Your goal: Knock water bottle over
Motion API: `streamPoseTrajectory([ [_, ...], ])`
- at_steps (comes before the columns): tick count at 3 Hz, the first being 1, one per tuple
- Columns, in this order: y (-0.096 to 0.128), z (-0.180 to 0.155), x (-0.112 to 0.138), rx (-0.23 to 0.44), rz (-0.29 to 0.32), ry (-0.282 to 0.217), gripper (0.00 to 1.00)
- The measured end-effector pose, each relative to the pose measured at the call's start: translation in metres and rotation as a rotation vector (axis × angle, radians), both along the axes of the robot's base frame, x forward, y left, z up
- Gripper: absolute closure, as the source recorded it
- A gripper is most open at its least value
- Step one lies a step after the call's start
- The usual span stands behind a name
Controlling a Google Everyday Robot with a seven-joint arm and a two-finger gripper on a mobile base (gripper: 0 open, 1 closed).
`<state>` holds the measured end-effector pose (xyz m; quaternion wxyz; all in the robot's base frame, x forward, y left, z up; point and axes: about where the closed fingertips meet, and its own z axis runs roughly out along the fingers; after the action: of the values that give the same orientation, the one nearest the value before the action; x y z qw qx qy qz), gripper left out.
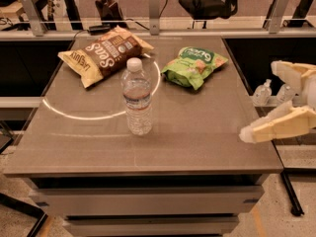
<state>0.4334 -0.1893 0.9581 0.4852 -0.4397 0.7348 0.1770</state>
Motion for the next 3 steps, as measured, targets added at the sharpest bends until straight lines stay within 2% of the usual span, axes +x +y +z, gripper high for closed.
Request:
streamPoseTrajectory([
  [1, 0.025, 0.005, 0.007, 0.059, 0.039, -0.016, 0.0],
  [2, 0.027, 0.006, 0.008, 0.062, 0.041, -0.017, 0.0],
  [3, 0.04, -0.011, -0.003, 0.107, 0.063, -0.007, 0.0],
])
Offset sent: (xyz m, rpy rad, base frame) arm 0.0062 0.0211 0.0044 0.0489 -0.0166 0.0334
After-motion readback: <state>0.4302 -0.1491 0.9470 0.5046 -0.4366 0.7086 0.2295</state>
